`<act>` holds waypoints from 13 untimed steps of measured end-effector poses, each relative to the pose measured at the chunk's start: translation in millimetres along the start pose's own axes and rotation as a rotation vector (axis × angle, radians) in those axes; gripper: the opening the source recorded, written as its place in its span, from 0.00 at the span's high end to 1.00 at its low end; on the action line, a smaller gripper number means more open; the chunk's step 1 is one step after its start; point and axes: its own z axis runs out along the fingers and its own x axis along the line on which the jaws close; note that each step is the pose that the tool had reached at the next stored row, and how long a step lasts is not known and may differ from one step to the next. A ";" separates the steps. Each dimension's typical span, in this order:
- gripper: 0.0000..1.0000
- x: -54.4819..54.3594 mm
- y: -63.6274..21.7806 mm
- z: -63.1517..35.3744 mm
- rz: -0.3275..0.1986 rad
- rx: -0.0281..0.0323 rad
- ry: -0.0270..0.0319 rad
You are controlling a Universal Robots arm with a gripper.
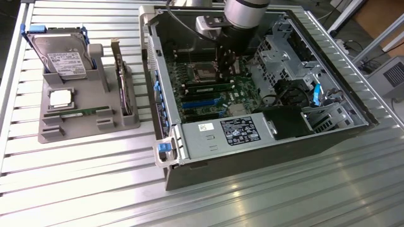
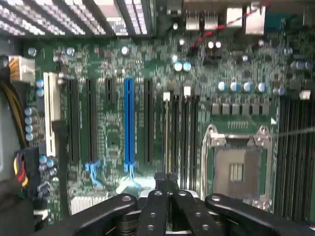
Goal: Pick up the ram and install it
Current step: 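Press down the ram until it locks into place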
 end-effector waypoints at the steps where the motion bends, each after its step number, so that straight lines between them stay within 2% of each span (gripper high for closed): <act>1: 0.90 -0.2 -12.2 0.0 0.000 -0.0015 0.0000; 3: 0.90 -0.1 -28.2 0.2 0.000 -0.0024 0.0000; 4: 0.90 -0.2 -33.1 0.2 0.000 -0.0025 0.0000; 13: 0.90 -0.3 -62.3 -2.1 0.000 -0.0025 0.0001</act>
